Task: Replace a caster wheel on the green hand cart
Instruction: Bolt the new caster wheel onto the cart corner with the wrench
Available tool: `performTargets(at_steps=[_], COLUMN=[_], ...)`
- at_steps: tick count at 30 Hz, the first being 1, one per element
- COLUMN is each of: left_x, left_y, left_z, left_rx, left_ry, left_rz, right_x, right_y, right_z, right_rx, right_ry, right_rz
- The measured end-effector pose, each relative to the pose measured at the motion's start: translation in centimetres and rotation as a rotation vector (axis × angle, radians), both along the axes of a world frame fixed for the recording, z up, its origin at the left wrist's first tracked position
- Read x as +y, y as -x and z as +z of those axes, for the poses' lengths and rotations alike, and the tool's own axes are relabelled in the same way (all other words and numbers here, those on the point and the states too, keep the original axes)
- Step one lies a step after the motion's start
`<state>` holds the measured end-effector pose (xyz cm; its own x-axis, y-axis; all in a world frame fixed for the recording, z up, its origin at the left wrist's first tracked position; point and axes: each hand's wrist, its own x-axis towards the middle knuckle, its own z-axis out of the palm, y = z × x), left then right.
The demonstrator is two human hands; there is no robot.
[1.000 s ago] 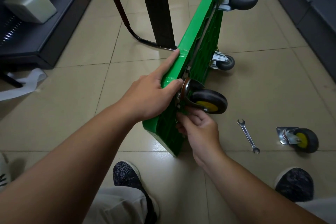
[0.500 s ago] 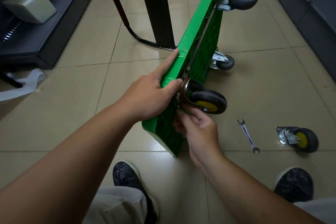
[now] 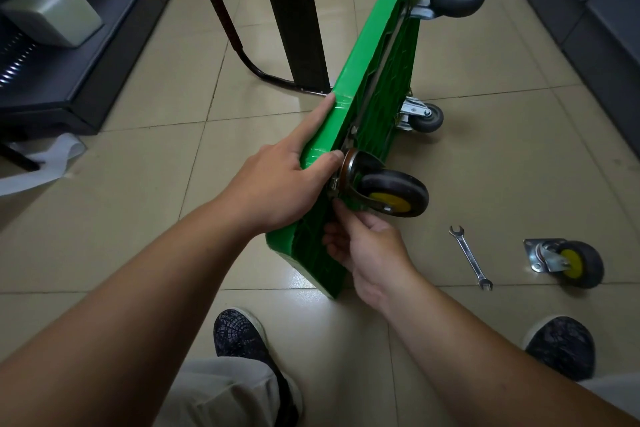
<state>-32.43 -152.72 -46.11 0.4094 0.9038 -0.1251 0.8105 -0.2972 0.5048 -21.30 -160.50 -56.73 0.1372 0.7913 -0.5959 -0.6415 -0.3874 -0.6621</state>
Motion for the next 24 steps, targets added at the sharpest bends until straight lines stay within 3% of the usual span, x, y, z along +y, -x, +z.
performTargets(at_steps=[8,15,24], left_x=[0.1,0.1,0.0], left_y=[0.1,0.0,0.0], left_z=[-0.1,-0.1,0.0], left_rx=[0.001,-0.013,-0.012], left_ry=[0.002,0.011,0.013], left_rz=[-0.002,-0.001,-0.002], right_x=[-0.6,-0.2,-0.7], right_y=[0.4,0.2,-0.2], right_z=[-0.7,-1.5,-1.8], right_rx=[-0.047,-0.103,-0.018], right_ry=[-0.119,-0.017,-0.090], right_rz=[-0.155,-0.074,-0.107])
